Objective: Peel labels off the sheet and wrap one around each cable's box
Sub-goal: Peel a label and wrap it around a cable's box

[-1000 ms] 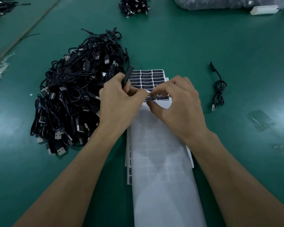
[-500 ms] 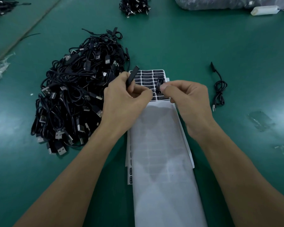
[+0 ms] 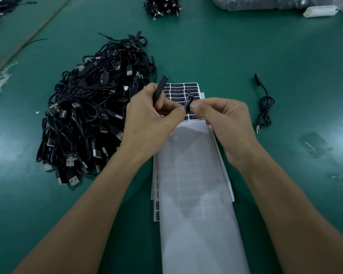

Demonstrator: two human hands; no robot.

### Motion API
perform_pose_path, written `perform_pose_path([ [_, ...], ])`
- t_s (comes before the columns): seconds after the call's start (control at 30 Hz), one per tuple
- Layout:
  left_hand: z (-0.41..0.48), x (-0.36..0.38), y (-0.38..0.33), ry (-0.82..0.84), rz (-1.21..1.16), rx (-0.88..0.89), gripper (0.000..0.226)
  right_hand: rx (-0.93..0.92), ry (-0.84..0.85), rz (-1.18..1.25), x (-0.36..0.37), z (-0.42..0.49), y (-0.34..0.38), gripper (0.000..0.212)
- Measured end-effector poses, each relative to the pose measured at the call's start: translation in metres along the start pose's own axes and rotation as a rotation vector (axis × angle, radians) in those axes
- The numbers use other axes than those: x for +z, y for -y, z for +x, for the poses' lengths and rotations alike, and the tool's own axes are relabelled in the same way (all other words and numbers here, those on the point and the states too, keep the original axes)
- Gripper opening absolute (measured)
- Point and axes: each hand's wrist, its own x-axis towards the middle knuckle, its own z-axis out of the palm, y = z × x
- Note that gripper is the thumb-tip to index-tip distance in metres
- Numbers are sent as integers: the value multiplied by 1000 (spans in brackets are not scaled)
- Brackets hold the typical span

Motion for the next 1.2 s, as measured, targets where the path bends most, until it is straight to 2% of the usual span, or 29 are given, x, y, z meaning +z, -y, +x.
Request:
perform_pose_path([
  [0.23, 0, 0, 2, 23, -23, 1, 36, -31, -21, -39, -1, 2, 0, 16],
  [0.6, 0, 1, 6, 78, -30, 10, 38, -32, 16, -117, 1, 2, -1, 23],
  [0.8, -1, 4, 9, 81, 45, 9, 34, -14, -77, -42, 0, 3, -1, 22],
  [0.9, -4, 4, 10, 149, 40, -21, 37, -10, -120, 68, -1, 3, 1, 8],
  [0.93, -4, 4, 10, 162, 47, -18, 37, 1, -111, 90, -1, 3, 1, 11],
  [1.07, -5, 5, 12, 179, 105, 7, 32, -29, -4, 138, -1, 1, -1, 52],
  [1.2, -4, 5, 15, 231, 195, 93, 24, -75, 33, 148, 1, -1, -1, 66],
])
